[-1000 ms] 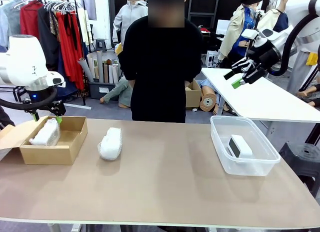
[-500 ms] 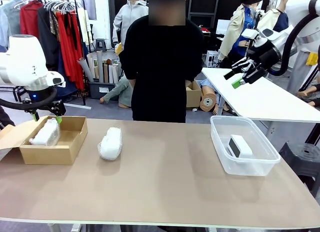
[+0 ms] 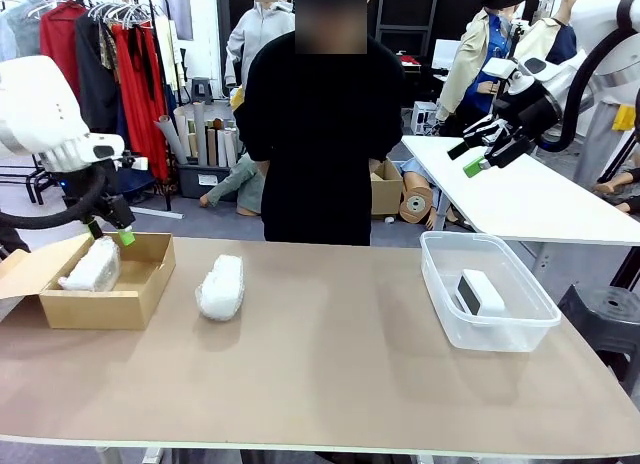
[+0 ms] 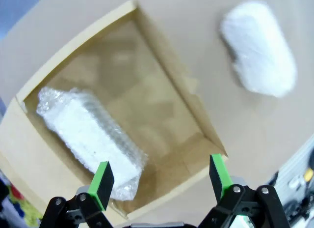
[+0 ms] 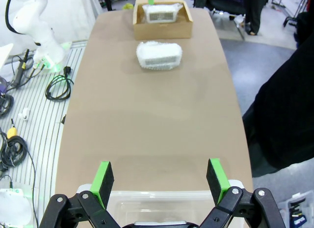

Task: Separate and place wrapped and unwrapped clocks.
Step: Pick up the Digital clock indicated by the person.

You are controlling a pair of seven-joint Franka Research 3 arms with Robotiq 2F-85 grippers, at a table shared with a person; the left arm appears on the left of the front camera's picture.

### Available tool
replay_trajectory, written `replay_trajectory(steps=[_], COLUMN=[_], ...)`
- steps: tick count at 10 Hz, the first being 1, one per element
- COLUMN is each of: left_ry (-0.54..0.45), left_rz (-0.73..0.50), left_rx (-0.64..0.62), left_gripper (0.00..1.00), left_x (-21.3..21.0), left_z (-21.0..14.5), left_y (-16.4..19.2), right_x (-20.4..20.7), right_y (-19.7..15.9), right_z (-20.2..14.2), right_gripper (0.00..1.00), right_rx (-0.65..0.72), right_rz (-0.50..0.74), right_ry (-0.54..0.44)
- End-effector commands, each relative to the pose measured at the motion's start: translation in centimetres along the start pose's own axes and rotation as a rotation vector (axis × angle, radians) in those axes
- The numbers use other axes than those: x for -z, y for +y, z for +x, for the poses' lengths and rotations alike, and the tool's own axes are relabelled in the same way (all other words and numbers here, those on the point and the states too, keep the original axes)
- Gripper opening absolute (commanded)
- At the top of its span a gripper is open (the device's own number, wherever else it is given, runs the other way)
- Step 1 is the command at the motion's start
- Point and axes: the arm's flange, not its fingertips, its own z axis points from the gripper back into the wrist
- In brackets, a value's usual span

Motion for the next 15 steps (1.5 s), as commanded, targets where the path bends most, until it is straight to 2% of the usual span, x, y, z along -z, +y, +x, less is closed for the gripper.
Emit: replay_trajectory(steps=[1, 4, 5, 8, 9, 10, 13, 14, 15], left_ry=[-0.049, -0.288, -0.372, -0.530, -0.508, -0.493, -0.493, -0.508, -0.563], left_rz=[-0.117, -0.254, -0.285, -0.404, -0.397, -0.325, -0.325, -0.345, -0.315], left_rx=[0.228, 0.563, 0.621, 0.810, 0.777, 0.756, 0.756, 0.773, 0.876], left_gripper=[1.00, 1.00, 1.00, 1.00, 1.00, 1.00, 1.00, 1.00, 1.00], left_x=[-3.1, -7.5, -8.4, -9.9, -9.6, -10.0, -10.0, -9.7, -9.4], left_z=[-1.7, -2.4, -2.2, -2.8, -2.6, -2.5, -2.5, -2.6, -2.5], left_y=[0.7, 0.5, 0.3, 0.9, 1.0, -0.5, -0.5, 0.0, 0.2], right_x=[-0.1, -0.1, -0.1, -0.1, -0.1, -0.1, -0.1, -0.1, -0.1], right_y=[0.1, 0.1, 0.1, 0.1, 0.1, 0.1, 0.1, 0.1, 0.1], right_z=[0.1, 0.1, 0.1, 0.1, 0.1, 0.1, 0.1, 0.1, 0.1], right_gripper=[1.00, 1.00, 1.00, 1.00, 1.00, 1.00, 1.00, 1.00, 1.00], right_rx=[-0.002, -0.002, -0.002, -0.002, -0.002, -0.002, -0.002, -0.002, -0.002], right_rz=[0.001, 0.001, 0.001, 0.001, 0.001, 0.001, 0.001, 0.001, 0.001], right_ry=[0.001, 0.001, 0.001, 0.001, 0.001, 0.001, 0.001, 0.001, 0.001])
